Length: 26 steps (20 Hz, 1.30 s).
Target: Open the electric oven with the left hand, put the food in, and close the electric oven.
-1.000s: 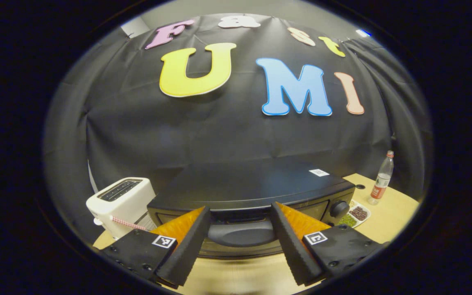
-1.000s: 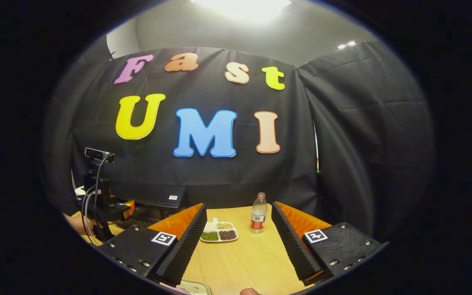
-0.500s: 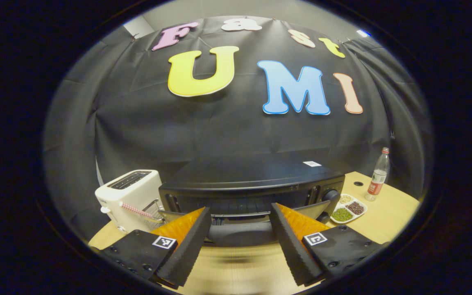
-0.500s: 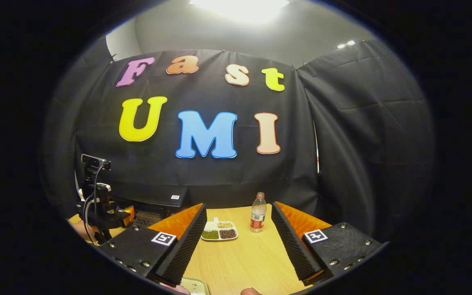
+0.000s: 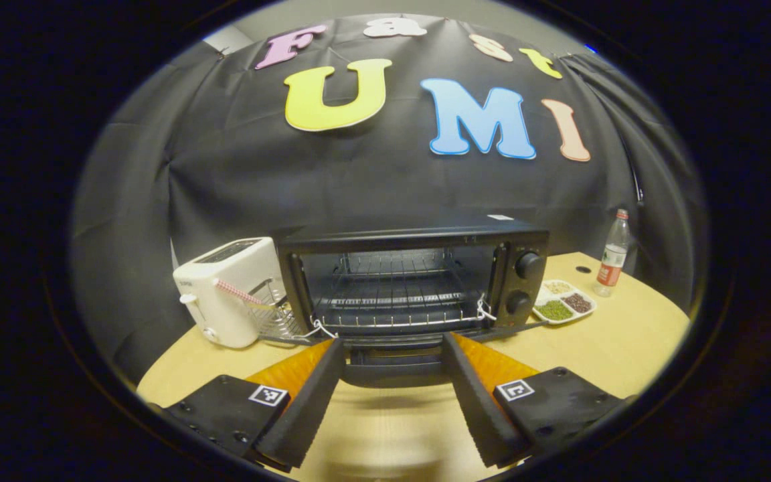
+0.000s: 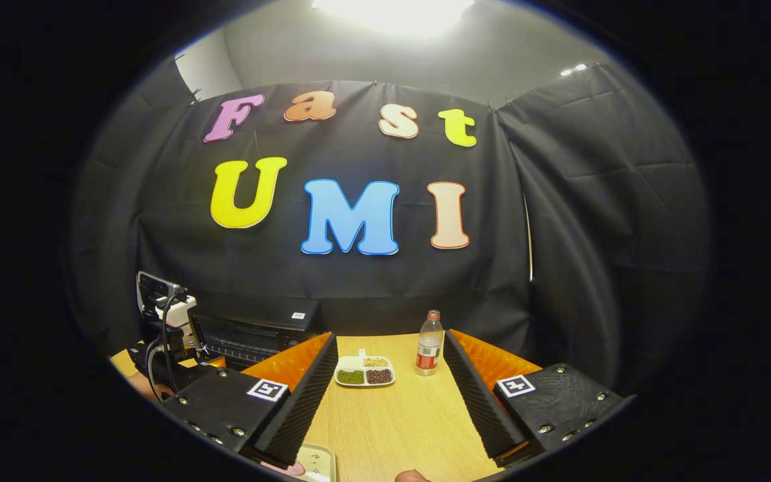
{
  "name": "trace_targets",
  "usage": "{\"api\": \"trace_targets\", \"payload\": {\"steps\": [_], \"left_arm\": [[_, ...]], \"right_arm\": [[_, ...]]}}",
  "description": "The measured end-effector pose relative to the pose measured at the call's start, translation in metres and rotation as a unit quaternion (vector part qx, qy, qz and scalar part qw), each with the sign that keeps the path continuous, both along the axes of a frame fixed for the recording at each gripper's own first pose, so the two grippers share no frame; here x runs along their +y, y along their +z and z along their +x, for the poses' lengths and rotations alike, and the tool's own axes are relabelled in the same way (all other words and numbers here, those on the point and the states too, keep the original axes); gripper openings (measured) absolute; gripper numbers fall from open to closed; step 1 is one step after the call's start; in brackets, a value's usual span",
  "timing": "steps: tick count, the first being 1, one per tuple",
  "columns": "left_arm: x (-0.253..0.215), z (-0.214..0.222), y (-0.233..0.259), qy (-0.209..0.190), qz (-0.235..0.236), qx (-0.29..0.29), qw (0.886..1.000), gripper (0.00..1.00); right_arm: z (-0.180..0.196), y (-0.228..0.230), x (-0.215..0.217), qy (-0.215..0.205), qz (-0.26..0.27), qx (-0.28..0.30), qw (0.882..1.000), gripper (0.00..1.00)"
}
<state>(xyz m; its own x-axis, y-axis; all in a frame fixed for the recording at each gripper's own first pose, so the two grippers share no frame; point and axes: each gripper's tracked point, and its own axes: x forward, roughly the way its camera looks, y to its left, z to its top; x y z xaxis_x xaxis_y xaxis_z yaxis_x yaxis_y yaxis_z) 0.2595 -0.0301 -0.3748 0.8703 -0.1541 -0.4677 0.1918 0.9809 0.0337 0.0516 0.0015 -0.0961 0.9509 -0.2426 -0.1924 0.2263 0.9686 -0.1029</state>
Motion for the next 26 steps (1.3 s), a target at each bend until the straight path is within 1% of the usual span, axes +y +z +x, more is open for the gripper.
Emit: {"api": "trace_targets", "payload": {"steps": [1,2,3,4,5,6,7,8,9,12,13,15,18,19,20,24,26], "left_arm": [[0.000,-0.005,-0.005,0.004,0.002,0.006,1.000,1.00],[0.000,-0.009,-0.008,0.009,0.002,0.011,1.000,0.98],[0.001,-0.014,-0.012,0.013,0.001,0.017,1.000,1.00],[0.001,-0.018,-0.016,0.017,-0.001,0.024,1.000,0.98],[0.000,-0.022,-0.021,0.019,-0.002,0.031,0.999,1.00],[0.001,-0.025,-0.025,0.019,-0.002,0.038,0.999,0.97],[0.001,-0.029,-0.031,0.019,0.000,0.045,0.999,0.97],[0.002,-0.032,-0.036,0.019,0.005,0.050,0.999,1.00],[0.000,-0.035,-0.041,0.017,0.008,0.056,0.998,0.97],[-0.011,-0.045,-0.049,0.011,0.003,0.073,0.997,1.00],[-0.015,-0.049,-0.046,0.008,-0.002,0.071,0.997,0.98],[-0.021,-0.053,-0.027,0.001,-0.013,0.054,0.998,0.98],[-0.024,-0.057,0.019,-0.010,-0.023,0.009,1.000,0.98],[-0.023,-0.060,0.038,-0.010,-0.027,-0.009,1.000,0.91],[-0.022,-0.061,0.059,-0.010,-0.029,-0.027,0.999,1.00],[-0.009,-0.077,0.143,-0.004,-0.046,-0.090,0.995,0.98],[0.000,-0.087,0.169,0.003,-0.049,-0.110,0.993,0.97]], "right_arm": [[-0.001,-0.001,-0.001,0.003,0.000,0.001,1.000,0.98],[-0.002,0.000,-0.002,0.003,-0.001,0.001,1.000,0.98],[-0.003,0.001,-0.004,0.004,0.001,0.001,1.000,0.98],[-0.004,0.001,-0.004,0.005,0.003,0.003,1.000,0.98],[-0.005,-0.001,-0.004,0.007,0.005,0.005,1.000,0.98],[-0.006,-0.002,-0.005,0.008,0.006,0.007,1.000,0.98],[-0.009,-0.002,-0.006,0.009,0.006,0.008,1.000,0.98],[-0.009,-0.001,-0.006,0.010,0.006,0.008,1.000,0.98],[-0.010,-0.001,-0.005,0.012,0.005,0.010,1.000,0.98],[-0.012,-0.003,-0.005,0.020,0.000,0.016,1.000,0.98],[-0.012,-0.001,-0.004,0.023,0.001,0.015,1.000,0.98],[-0.012,-0.002,-0.001,0.033,0.007,0.014,0.999,0.98],[-0.009,-0.010,0.010,0.057,0.024,0.023,0.998,0.98],[-0.008,-0.015,0.013,0.067,0.031,0.029,0.997,0.98],[-0.006,-0.022,0.018,0.078,0.039,0.039,0.995,0.98],[-0.003,-0.050,0.038,0.128,0.081,0.084,0.985,0.98],[-0.004,-0.067,0.047,0.150,0.102,0.110,0.977,0.98]]}}
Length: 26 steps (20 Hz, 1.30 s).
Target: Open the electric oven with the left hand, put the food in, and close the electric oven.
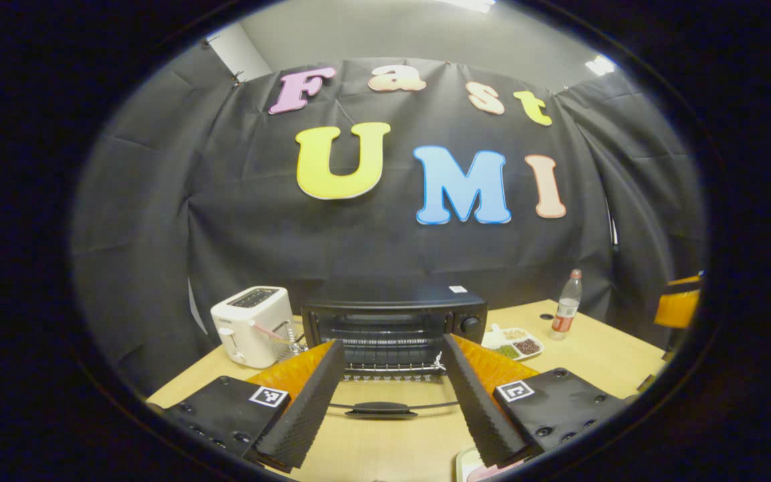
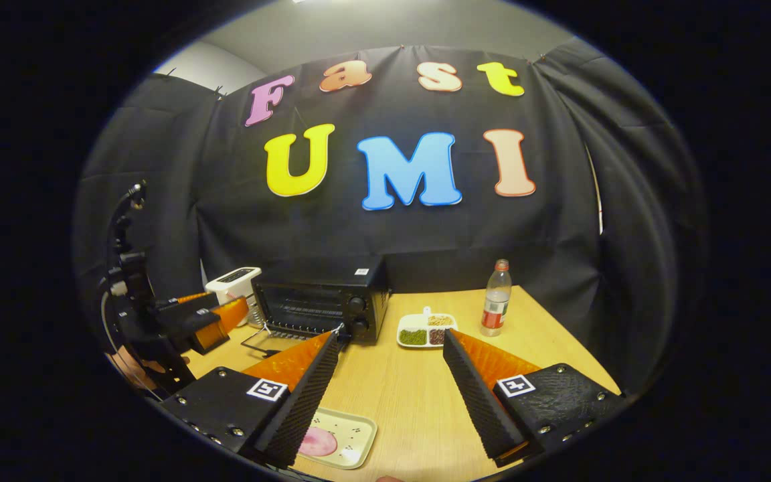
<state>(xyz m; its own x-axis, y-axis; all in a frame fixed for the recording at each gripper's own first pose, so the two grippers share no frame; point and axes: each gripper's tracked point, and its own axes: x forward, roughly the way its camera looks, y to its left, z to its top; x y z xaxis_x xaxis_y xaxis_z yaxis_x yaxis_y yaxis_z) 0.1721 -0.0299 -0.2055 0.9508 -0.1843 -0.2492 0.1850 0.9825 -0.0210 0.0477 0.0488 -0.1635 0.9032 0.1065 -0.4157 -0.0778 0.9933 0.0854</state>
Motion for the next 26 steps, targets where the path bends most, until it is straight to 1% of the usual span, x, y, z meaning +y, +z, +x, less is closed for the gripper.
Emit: {"api": "trace_targets", "payload": {"steps": [4,5,7,9,13,16,17,18,19,20,21,23,26], "left_arm": [[0.018,-0.022,0.040,0.015,0.010,-0.033,0.999,0.97],[0.022,-0.029,0.047,0.019,0.012,-0.038,0.999,0.98],[0.030,-0.041,0.058,0.028,0.014,-0.044,0.999,1.00],[0.037,-0.053,0.064,0.037,0.017,-0.046,0.998,1.00],[0.051,-0.071,0.070,0.056,0.014,-0.044,0.997,1.00],[0.060,-0.082,0.073,0.068,0.013,-0.044,0.997,1.00],[0.062,-0.085,0.074,0.071,0.011,-0.044,0.996,1.00],[0.064,-0.087,0.075,0.073,0.010,-0.045,0.996,1.00],[0.067,-0.088,0.076,0.076,0.011,-0.046,0.996,1.00],[0.068,-0.089,0.076,0.077,0.012,-0.046,0.996,1.00],[0.068,-0.090,0.076,0.078,0.011,-0.045,0.996,1.00],[0.068,-0.091,0.079,0.080,-0.001,-0.044,0.996,1.00],[0.073,-0.088,0.083,0.088,-0.016,-0.047,0.995,0.99]], "right_arm": [[-0.003,-0.034,0.013,0.035,0.040,0.068,0.996,0.99],[-0.006,-0.044,0.019,0.047,0.055,0.090,0.993,0.99],[-0.014,-0.066,0.031,0.072,0.089,0.148,0.982,0.99],[-0.021,-0.086,0.039,0.084,0.118,0.201,0.969,0.99],[-0.034,-0.122,0.043,0.090,0.149,0.278,0.945,0.98],[-0.047,-0.146,0.049,0.103,0.175,0.346,0.916,0.99],[-0.051,-0.153,0.049,0.103,0.184,0.368,0.905,0.99],[-0.053,-0.160,0.049,0.102,0.191,0.385,0.897,0.92],[-0.056,-0.168,0.050,0.098,0.197,0.400,0.889,0.98],[-0.057,-0.178,0.051,0.095,0.203,0.417,0.881,0.98],[-0.063,-0.184,0.051,0.090,0.211,0.433,0.872,0.96],[-0.071,-0.197,0.048,0.083,0.217,0.464,0.855,0.96],[-0.080,-0.215,0.043,0.077,0.210,0.495,0.840,0.96]]}}
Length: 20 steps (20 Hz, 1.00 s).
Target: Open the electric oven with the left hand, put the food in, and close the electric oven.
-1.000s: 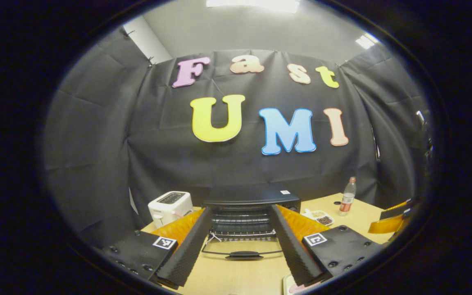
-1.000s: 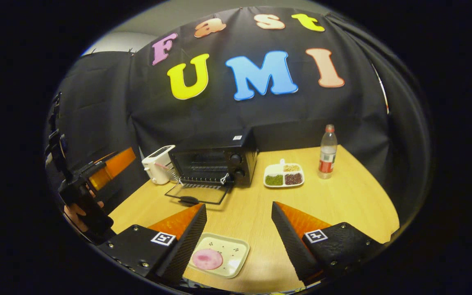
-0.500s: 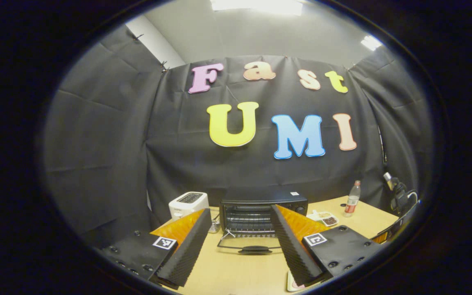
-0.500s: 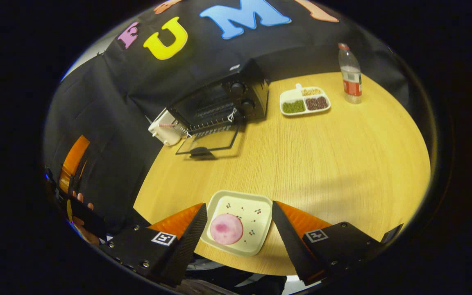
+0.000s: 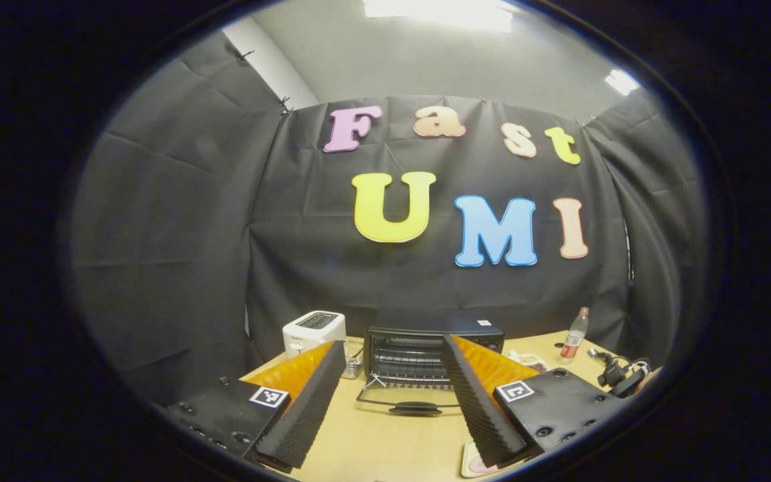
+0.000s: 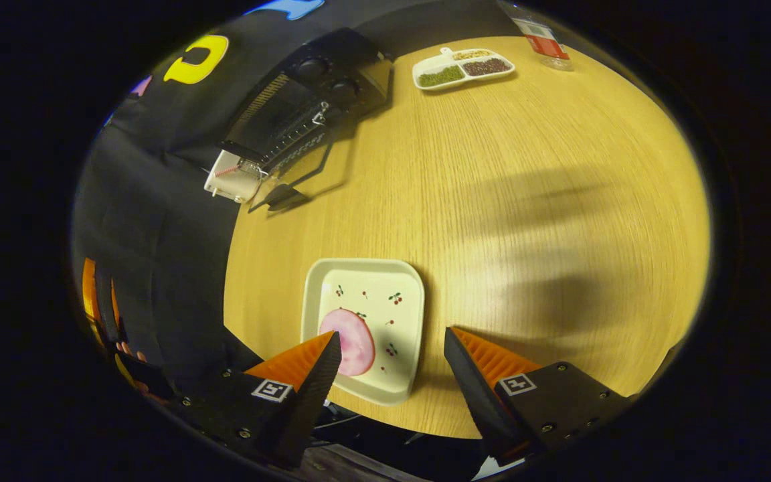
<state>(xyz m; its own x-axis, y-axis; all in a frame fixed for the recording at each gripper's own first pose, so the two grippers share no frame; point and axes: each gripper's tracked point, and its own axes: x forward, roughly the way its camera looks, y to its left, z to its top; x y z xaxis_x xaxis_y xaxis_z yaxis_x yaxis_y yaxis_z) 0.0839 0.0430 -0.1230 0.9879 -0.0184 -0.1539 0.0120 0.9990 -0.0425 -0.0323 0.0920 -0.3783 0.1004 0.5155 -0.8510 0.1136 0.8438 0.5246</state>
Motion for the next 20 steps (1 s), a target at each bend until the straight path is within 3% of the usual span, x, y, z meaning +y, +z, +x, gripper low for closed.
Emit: {"api": "trace_targets", "payload": {"steps": [1,2,5,6,7,9,10,11,13,15,20], "left_arm": [[0.001,-0.001,-0.001,0.001,-0.003,0.002,1.000,0.97],[0.001,0.000,-0.002,0.001,-0.008,0.003,1.000,1.00],[0.003,0.002,-0.001,0.006,-0.022,0.002,1.000,1.00],[0.003,0.003,-0.003,0.006,-0.023,0.003,1.000,0.91],[0.003,0.004,-0.002,0.005,-0.025,0.002,1.000,0.90],[0.001,0.005,-0.004,0.004,-0.025,0.003,1.000,0.90],[0.001,0.006,-0.004,0.004,-0.025,0.002,1.000,1.00],[0.001,0.007,-0.005,0.003,-0.025,0.003,1.000,1.00],[0.000,0.007,-0.004,0.003,-0.024,0.002,1.000,1.00],[0.000,0.007,-0.001,0.001,-0.025,0.000,1.000,1.00],[0.005,0.012,-0.001,0.003,-0.023,-0.005,1.000,0.99]], "right_arm": [[0.002,-0.006,0.000,-0.009,-0.001,0.005,1.000,0.96],[0.005,-0.007,0.002,-0.016,0.009,0.011,1.000,0.67],[0.004,-0.004,0.006,-0.018,0.019,0.032,0.999,0.69],[0.003,-0.005,0.006,-0.012,0.018,0.035,0.999,0.69],[0.002,-0.021,-0.001,-0.005,-0.016,0.037,0.999,0.69],[-0.001,-0.018,-0.005,-0.010,-0.017,0.040,0.999,0.12],[0.000,-0.014,-0.009,-0.016,-0.014,0.040,0.999,0.13],[0.003,-0.020,-0.007,-0.031,-0.015,0.039,0.999,0.13],[-0.003,-0.021,-0.009,-0.037,-0.013,0.041,0.998,0.02],[-0.003,-0.018,-0.008,-0.032,-0.011,0.041,0.999,0.01],[0.005,0.010,-0.014,-0.068,0.029,0.028,0.997,0.02]]}}
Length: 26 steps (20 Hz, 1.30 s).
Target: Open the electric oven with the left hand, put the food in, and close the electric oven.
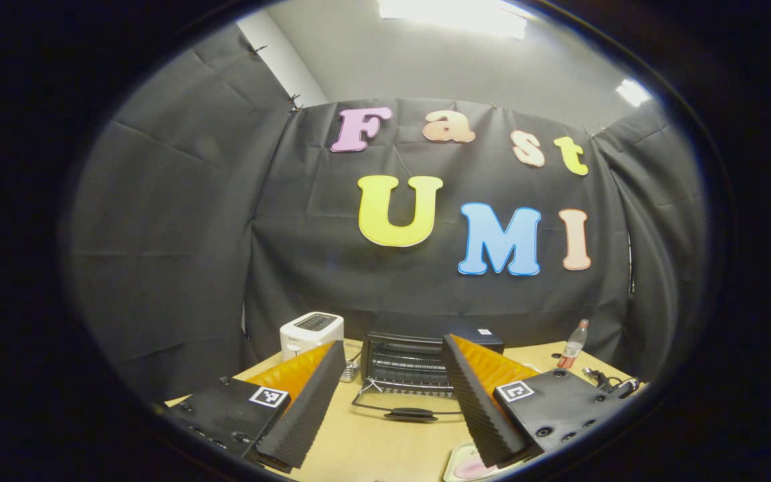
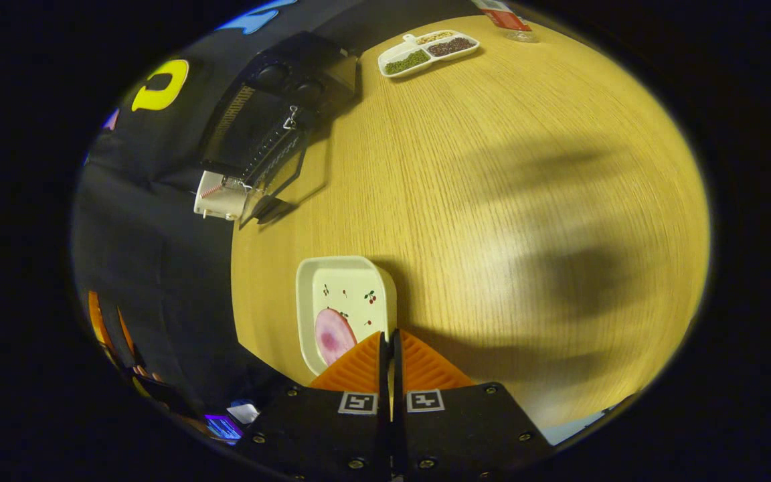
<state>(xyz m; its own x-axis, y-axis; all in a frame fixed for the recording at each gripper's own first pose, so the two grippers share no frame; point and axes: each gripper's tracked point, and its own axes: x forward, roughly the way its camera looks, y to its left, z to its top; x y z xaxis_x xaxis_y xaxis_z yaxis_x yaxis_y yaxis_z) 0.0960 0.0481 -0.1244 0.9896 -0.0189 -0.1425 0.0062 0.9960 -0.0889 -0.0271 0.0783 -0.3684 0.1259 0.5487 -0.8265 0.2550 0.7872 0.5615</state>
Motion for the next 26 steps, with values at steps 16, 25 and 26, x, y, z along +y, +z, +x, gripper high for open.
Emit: {"api": "trace_targets", "payload": {"steps": [16,25,26], "left_arm": [[0.039,0.052,-0.032,-0.006,-0.023,0.013,1.000,0.97],[0.072,0.082,-0.043,-0.013,-0.011,0.019,1.000,0.97],[0.077,0.083,-0.044,-0.011,-0.010,0.021,1.000,0.99]], "right_arm": [[0.129,0.054,0.101,-0.237,0.049,-0.061,0.968,0.02],[0.203,0.041,0.156,-0.345,0.073,-0.062,0.934,0.01],[0.212,0.040,0.159,-0.358,0.076,-0.066,0.928,0.01]]}}
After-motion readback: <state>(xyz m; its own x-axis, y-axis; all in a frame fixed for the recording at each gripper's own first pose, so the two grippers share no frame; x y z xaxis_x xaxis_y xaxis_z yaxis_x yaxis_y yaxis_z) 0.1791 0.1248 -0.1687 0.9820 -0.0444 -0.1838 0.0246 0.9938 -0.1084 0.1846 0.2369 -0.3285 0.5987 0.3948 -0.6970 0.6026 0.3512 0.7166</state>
